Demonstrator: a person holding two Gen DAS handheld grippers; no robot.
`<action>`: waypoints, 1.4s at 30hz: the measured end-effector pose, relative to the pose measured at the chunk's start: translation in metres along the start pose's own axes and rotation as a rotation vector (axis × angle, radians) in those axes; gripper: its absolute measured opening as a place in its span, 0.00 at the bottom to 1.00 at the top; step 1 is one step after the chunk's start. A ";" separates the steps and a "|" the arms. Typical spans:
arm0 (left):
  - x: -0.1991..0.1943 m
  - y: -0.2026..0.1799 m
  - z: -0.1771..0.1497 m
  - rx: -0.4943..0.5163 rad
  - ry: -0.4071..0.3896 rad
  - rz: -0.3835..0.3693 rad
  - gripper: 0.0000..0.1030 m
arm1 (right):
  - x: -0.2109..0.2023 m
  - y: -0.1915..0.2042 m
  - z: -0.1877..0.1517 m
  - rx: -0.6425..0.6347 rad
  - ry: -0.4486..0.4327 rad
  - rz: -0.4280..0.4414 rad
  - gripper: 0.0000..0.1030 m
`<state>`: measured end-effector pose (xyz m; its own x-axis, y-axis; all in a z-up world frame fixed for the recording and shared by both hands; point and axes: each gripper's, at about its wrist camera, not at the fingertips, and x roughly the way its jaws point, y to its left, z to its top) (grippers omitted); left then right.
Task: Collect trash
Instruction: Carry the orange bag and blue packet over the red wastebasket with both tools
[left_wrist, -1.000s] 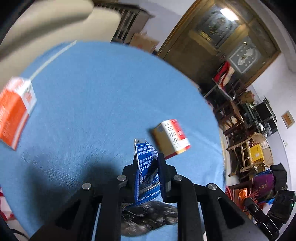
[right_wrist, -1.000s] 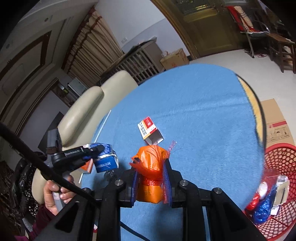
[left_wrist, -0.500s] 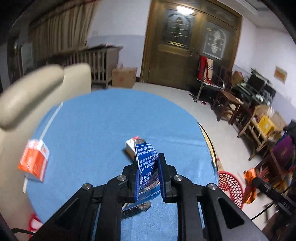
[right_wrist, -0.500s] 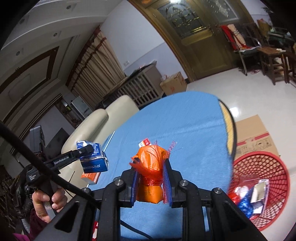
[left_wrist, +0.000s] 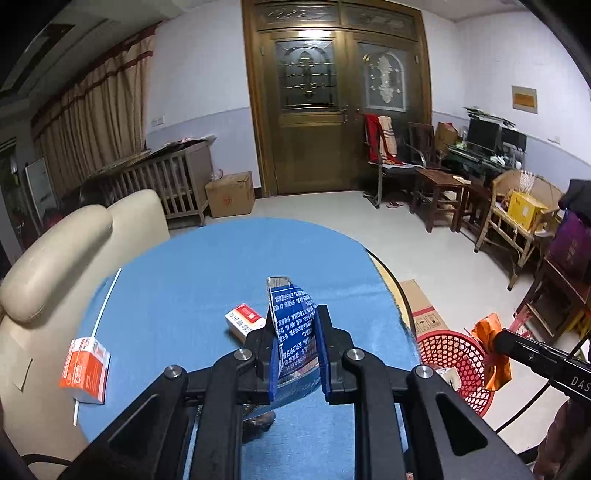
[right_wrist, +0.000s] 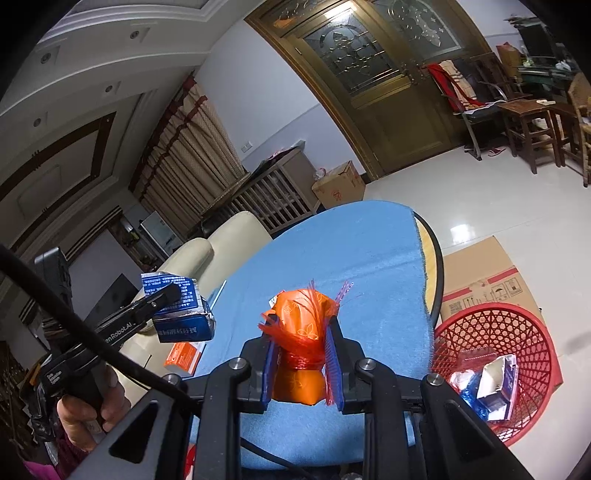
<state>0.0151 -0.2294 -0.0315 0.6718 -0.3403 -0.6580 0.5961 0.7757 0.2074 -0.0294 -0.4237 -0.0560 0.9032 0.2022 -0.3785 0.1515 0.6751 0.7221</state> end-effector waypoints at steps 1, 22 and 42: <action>-0.002 -0.003 0.000 0.006 0.001 -0.004 0.18 | -0.002 -0.001 -0.001 0.002 -0.002 0.000 0.25; 0.019 -0.072 -0.005 0.131 0.063 -0.069 0.18 | -0.038 -0.054 -0.003 0.103 -0.040 -0.058 0.25; 0.054 -0.105 -0.013 0.172 0.149 -0.112 0.18 | -0.034 -0.089 -0.011 0.191 -0.009 -0.106 0.25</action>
<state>-0.0168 -0.3229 -0.0985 0.5326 -0.3271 -0.7806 0.7377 0.6316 0.2386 -0.0779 -0.4830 -0.1139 0.8815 0.1307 -0.4537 0.3182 0.5454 0.7754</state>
